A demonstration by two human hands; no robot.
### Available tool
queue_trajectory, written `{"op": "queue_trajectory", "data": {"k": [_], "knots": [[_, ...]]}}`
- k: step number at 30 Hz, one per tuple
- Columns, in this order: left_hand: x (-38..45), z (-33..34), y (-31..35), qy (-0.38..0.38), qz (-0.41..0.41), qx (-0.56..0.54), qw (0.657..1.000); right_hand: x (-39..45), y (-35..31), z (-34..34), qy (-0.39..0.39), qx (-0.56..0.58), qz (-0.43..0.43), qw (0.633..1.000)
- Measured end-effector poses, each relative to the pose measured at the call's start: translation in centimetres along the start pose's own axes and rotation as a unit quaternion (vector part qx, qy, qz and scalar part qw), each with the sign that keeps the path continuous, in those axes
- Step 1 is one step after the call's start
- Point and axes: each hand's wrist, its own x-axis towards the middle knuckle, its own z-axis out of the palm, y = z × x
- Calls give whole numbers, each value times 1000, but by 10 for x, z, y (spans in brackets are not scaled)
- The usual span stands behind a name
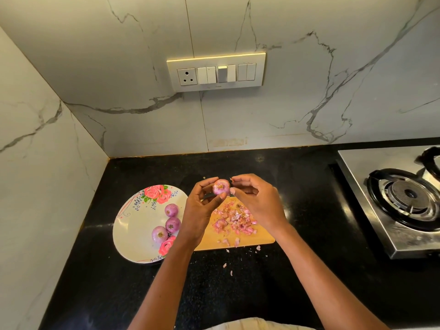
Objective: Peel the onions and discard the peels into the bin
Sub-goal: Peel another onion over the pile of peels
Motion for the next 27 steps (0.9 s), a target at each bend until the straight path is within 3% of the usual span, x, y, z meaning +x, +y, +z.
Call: {"op": "queue_trajectory", "data": {"k": [15,27], "knots": [[4,2,-3,16,16,46,999,-2,-4,3,41,-115,-96,988],[1,7,-1,1,10,36,999,2,0,3,32,-102,-64,992]]}}
